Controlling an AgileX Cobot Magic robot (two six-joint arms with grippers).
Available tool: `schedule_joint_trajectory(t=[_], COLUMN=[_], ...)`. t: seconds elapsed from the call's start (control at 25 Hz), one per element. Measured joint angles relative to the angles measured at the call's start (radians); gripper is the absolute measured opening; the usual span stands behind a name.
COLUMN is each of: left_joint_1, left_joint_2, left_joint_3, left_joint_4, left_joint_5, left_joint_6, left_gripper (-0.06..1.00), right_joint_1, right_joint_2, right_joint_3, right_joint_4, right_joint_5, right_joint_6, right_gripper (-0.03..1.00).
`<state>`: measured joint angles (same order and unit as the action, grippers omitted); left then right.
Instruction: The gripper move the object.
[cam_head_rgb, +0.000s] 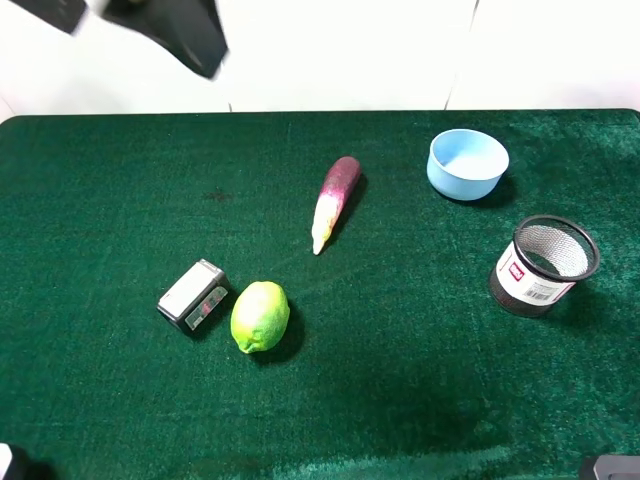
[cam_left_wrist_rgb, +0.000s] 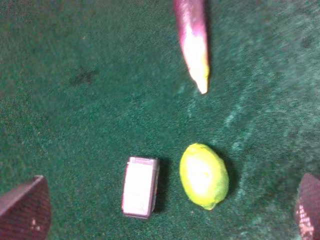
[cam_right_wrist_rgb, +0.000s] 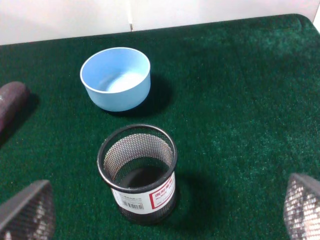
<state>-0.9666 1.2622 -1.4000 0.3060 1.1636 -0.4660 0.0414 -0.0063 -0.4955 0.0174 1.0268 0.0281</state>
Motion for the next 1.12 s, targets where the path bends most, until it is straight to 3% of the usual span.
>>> schedule_joint_trajectory(t=[0.28,0.44,0.72,0.84,1.12], left_joint_1=[0.005,0.072,0.368,0.502,0.719], left_joint_2=[-0.161,-0.272,-0.483,-0.611,-0.885], left_joint_3=[0.066,0.179,0.429,0.553,0.778], left_joint_4=[-0.048,-0.098,-0.248,-0.298,-0.317], left_joint_5=[0.000,0.000,-0.008,-0.072,-0.138], left_joint_6=[0.085,0.104,0.328,0.437,0.507], left_gripper=[0.99,0.99,0.99,0.99,0.99], right_joint_1=[0.000,0.000,0.000,0.000,0.000], right_joint_2=[0.000,0.000,0.000,0.000,0.000], right_joint_3=[0.000,0.000,0.000,0.000,0.000], right_joint_4=[0.000,0.000,0.000,0.000,0.000], right_joint_5=[0.000,0.000,0.000,0.000,0.000], right_joint_6=[0.000,0.000,0.000,0.000,0.000], right_gripper=[0.70,0.70,0.70,0.70,0.70])
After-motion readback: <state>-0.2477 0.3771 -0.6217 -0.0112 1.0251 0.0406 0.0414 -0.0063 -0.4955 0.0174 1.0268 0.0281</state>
